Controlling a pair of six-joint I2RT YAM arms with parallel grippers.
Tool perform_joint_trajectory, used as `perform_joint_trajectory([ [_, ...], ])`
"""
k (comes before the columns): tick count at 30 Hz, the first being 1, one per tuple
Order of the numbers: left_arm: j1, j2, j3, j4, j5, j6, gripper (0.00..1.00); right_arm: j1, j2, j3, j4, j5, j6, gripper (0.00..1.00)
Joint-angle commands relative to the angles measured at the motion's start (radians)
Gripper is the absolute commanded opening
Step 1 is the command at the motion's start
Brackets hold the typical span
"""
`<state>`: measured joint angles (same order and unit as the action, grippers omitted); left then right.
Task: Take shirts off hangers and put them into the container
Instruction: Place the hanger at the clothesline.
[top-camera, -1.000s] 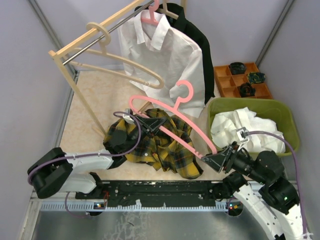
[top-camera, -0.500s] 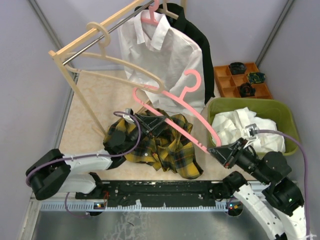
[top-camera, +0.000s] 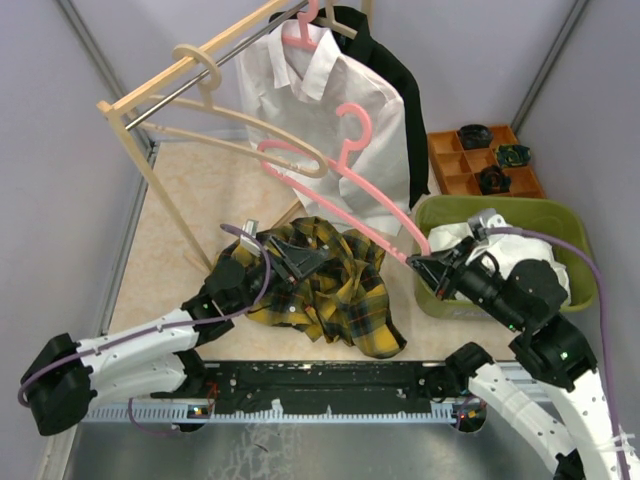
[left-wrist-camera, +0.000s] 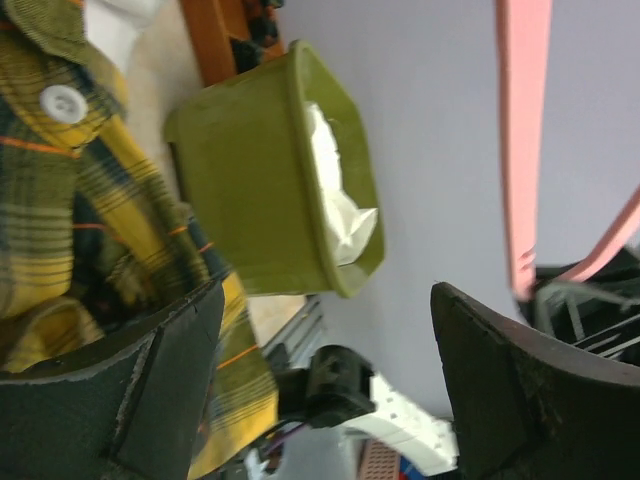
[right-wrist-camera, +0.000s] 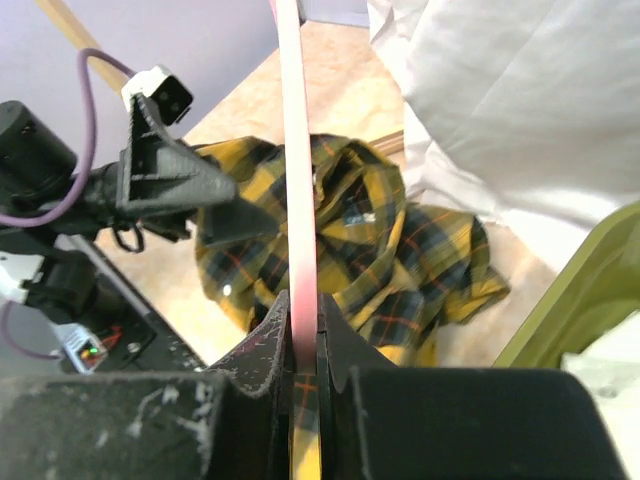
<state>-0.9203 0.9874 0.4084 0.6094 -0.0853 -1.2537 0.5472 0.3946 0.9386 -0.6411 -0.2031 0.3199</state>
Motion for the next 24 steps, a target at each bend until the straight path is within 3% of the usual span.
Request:
perform_joint_trajectory([
  [1, -0.002, -0.061, 0.025, -0.196, -0.005, 0.167, 0.89, 0.002, 0.091, 0.052, 0.198, 0.022, -0.213, 0.0],
  [11, -0.002, -0.129, 0.01, -0.227, -0.014, 0.25, 0.89, 0.002, 0.335, 0.173, 0.338, -0.001, -0.445, 0.0],
  [18, -0.002, -0.142, 0.073, -0.344, -0.022, 0.325, 0.91, 0.002, 0.439, 0.212, 0.501, -0.066, -0.376, 0.0],
  [24, -0.002, -0.17, 0.085, -0.428, -0.061, 0.275, 0.92, 0.002, 0.513, 0.306, 0.509, -0.102, -0.279, 0.0],
])
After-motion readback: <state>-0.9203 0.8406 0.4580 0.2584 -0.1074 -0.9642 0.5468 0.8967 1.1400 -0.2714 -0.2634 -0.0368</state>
